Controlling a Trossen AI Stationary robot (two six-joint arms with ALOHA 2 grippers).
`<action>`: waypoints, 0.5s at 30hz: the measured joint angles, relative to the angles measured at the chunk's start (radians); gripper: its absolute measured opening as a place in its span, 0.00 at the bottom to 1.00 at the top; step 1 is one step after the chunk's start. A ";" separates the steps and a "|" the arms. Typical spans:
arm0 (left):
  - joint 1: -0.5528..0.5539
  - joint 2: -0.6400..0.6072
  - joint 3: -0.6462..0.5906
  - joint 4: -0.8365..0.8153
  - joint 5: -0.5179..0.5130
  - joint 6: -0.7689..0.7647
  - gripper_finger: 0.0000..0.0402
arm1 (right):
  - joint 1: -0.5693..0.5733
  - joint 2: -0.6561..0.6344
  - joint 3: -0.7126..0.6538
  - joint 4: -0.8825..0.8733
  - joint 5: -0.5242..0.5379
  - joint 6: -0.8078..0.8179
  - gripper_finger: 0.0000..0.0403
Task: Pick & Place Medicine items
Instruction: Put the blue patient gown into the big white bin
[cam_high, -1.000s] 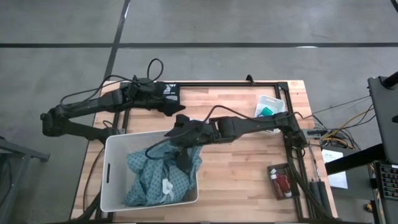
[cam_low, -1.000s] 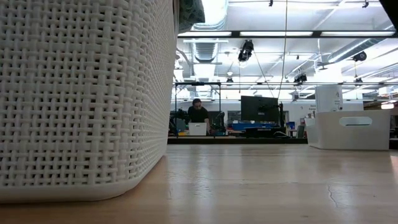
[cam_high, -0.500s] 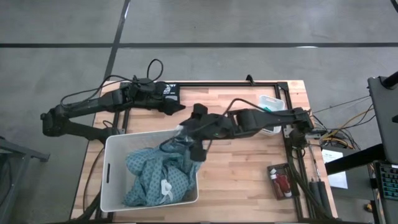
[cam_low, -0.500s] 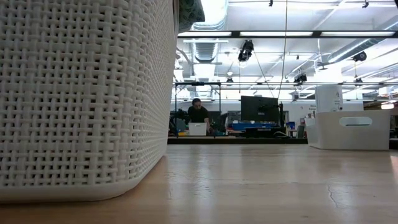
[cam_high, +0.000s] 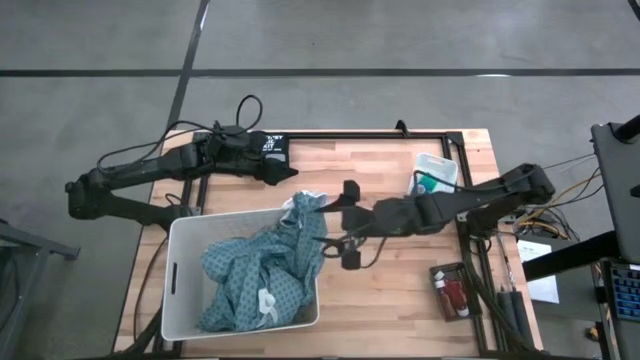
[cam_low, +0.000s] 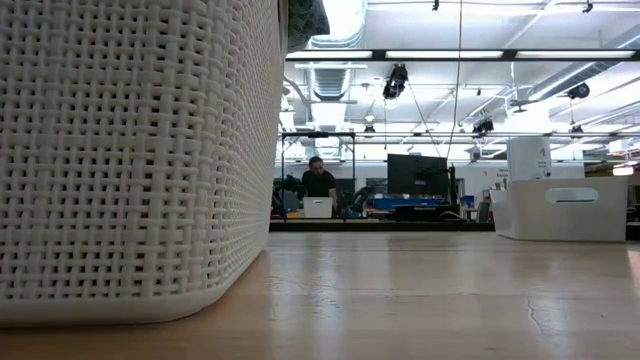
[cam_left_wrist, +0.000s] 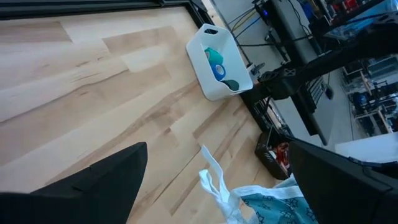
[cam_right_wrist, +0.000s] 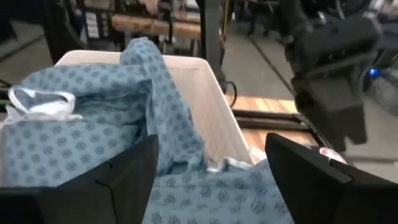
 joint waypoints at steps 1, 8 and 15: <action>0.000 0.000 0.000 0.000 0.000 0.002 0.98 | 0.000 -0.024 -0.067 0.077 0.000 -0.009 0.71; 0.000 0.000 0.000 -0.003 0.000 0.002 0.98 | 0.001 -0.161 -0.445 0.549 -0.005 -0.070 0.72; 0.000 0.000 0.000 -0.017 0.000 0.002 0.98 | -0.002 -0.231 -0.668 0.691 -0.004 -0.016 0.71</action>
